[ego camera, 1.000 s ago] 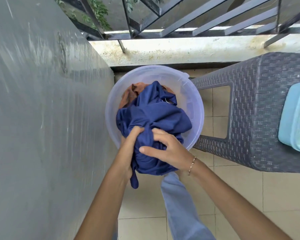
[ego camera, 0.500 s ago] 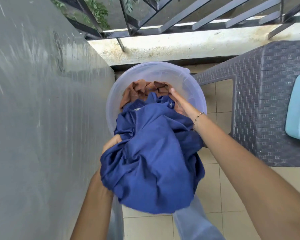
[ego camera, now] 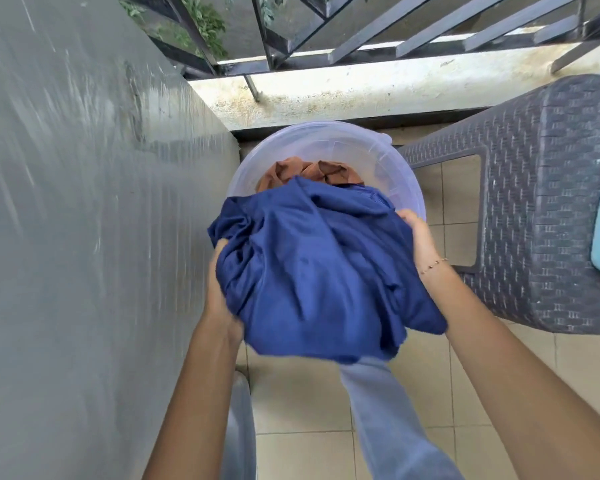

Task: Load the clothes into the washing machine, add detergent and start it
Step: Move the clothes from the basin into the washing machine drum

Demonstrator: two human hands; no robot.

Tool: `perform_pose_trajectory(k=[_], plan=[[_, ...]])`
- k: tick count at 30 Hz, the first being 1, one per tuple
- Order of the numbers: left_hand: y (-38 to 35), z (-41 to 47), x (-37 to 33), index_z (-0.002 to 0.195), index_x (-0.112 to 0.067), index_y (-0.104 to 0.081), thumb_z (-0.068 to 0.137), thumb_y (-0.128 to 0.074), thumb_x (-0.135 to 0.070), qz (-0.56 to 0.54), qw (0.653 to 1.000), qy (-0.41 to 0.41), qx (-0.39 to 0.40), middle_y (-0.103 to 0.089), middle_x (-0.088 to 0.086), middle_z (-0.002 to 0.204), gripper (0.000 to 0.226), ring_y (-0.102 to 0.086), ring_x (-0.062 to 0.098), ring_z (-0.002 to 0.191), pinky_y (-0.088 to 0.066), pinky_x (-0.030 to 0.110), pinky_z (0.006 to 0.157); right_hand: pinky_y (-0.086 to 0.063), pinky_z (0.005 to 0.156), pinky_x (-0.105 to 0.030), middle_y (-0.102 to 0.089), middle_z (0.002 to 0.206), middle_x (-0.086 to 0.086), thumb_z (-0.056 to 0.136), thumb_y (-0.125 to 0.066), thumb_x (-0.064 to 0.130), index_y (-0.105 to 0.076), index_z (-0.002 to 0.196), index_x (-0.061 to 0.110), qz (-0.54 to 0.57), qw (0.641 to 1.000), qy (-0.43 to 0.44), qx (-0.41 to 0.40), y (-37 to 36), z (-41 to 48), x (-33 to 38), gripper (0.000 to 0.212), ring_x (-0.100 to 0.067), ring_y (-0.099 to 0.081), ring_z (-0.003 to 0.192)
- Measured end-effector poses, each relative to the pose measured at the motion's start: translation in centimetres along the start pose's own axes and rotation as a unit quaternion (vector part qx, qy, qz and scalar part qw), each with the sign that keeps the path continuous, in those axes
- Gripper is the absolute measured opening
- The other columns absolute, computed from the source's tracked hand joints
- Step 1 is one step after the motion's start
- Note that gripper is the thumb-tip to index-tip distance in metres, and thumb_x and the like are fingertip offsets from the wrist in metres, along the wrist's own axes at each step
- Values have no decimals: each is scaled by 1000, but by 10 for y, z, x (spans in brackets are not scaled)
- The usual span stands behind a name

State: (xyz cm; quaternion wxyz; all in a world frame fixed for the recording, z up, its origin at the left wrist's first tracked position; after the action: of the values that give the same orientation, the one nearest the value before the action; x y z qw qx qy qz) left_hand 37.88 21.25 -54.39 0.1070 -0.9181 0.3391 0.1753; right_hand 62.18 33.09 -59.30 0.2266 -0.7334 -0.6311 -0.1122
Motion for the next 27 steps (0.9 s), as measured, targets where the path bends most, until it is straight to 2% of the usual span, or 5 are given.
perform_pose_trajectory(k=[4,9,15,19,27], plan=[[-32,19,-7,109,-21,-72,97,-41,-45,-43,998,-34,27,-74,1,105,41,-73,20,89,-60,34,73,-54,88,-34,-66,122,2,86,-45,59,-59,121,26,104,989,-7,109,-15,-13,-1,50,-16,-63,113],[-48,16,5,99,-30,-77,93,-39,-62,-82,994,-62,23,-75,1,104,51,-73,22,91,-60,35,68,-22,117,-38,-14,155,14,58,-76,54,-5,148,43,-196,970,22,144,-52,-21,-28,115,-10,-14,143],[-82,-27,-41,125,-16,-54,85,-67,-42,138,983,-117,27,-64,10,121,50,-66,24,99,-55,42,88,-36,111,-48,-55,135,-7,75,-74,1,-48,132,24,-167,979,109,39,-51,-54,-21,67,-23,-48,128],[-110,-78,-97,93,-22,-64,91,-61,-33,261,952,-158,34,-69,5,98,12,-63,17,79,-54,20,70,-56,86,-34,-73,101,-9,85,-61,-2,-68,99,9,-49,993,99,-31,-40,-108,6,19,-23,-67,95],[-104,-215,-146,137,-28,-48,88,-37,-70,-79,969,-219,81,-55,0,139,65,-53,23,127,-37,45,112,-47,38,-15,-68,57,1,78,-66,23,-60,105,0,-43,990,135,-17,-60,-241,124,36,-9,-59,38]])
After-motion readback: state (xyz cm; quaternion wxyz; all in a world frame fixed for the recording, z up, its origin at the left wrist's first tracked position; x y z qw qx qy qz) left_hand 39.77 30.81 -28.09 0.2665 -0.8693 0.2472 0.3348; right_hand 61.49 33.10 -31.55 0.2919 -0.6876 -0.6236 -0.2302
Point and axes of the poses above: each hand's wrist, its own z-axis towards the middle knuckle, its own y-axis out of the back of the hand, x = y × z, the point moved 10 cm from there along z, towards the middle knuckle
